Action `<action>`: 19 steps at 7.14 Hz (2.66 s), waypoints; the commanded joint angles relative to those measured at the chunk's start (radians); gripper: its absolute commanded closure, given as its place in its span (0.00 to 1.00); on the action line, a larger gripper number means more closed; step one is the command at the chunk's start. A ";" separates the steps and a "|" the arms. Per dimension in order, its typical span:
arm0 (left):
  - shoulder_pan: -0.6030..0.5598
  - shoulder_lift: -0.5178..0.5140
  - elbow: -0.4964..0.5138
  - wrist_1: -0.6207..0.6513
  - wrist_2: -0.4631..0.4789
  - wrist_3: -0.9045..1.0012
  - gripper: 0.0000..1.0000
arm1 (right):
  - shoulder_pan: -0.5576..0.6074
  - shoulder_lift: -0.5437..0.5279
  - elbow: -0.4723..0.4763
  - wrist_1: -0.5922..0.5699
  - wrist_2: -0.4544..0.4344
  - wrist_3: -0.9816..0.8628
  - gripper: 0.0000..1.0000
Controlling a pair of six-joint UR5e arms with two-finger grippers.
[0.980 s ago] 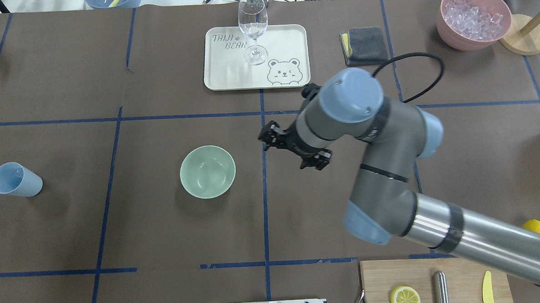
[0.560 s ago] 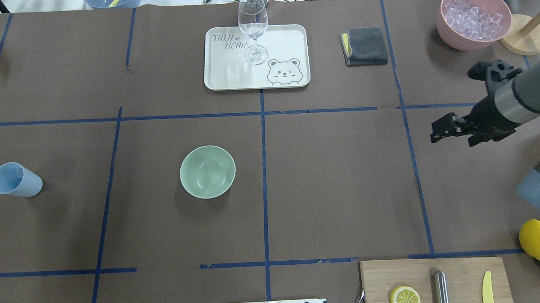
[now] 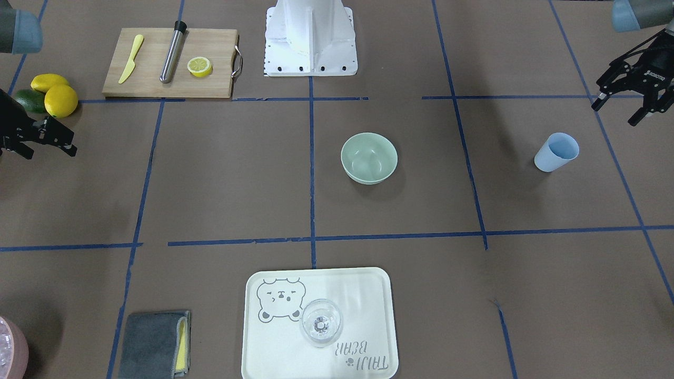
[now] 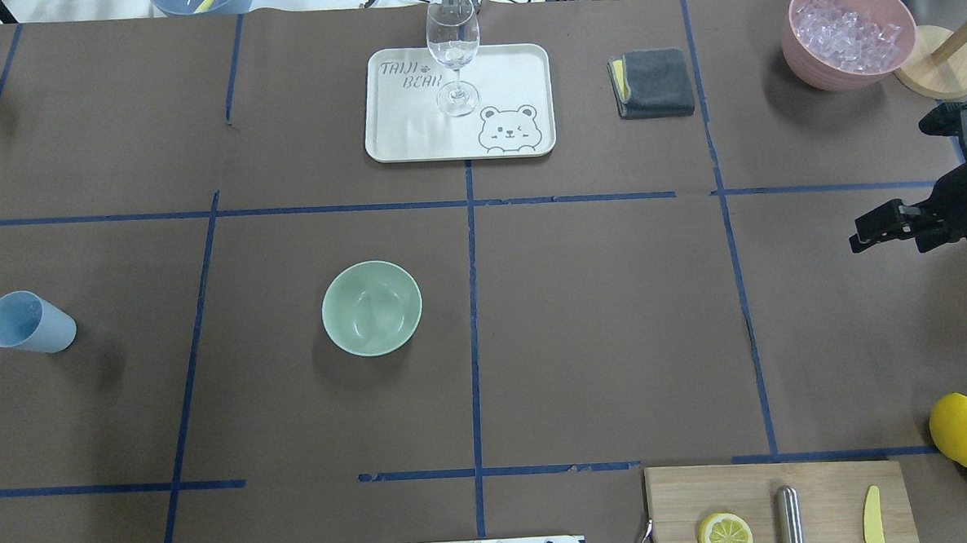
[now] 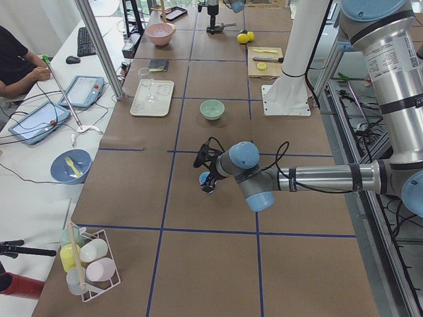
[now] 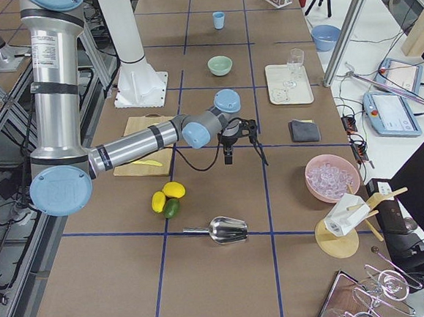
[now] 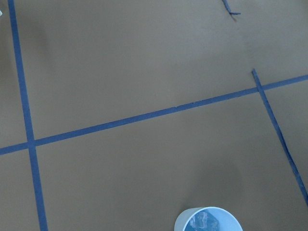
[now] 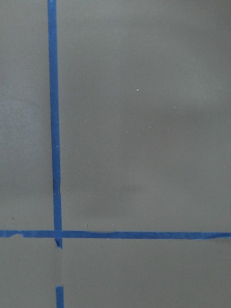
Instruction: Pour ice into bowl
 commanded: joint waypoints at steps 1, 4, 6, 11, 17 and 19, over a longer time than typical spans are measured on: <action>0.073 0.050 -0.003 -0.069 0.190 -0.067 0.00 | 0.003 -0.005 0.002 0.000 0.002 -0.001 0.00; 0.358 0.109 -0.005 -0.181 0.545 -0.384 0.12 | 0.002 -0.005 0.005 0.001 0.002 0.002 0.00; 0.630 0.153 -0.013 -0.178 0.910 -0.443 0.01 | 0.002 -0.004 0.007 0.001 0.002 0.004 0.00; 0.949 0.155 0.015 -0.151 1.441 -0.458 0.00 | 0.002 -0.004 -0.001 0.001 0.002 0.005 0.00; 1.077 0.029 0.142 -0.063 1.734 -0.590 0.00 | 0.005 -0.004 0.008 0.001 0.005 0.008 0.00; 1.077 0.008 0.185 -0.063 1.753 -0.590 0.00 | 0.010 -0.005 0.008 0.001 0.025 0.010 0.00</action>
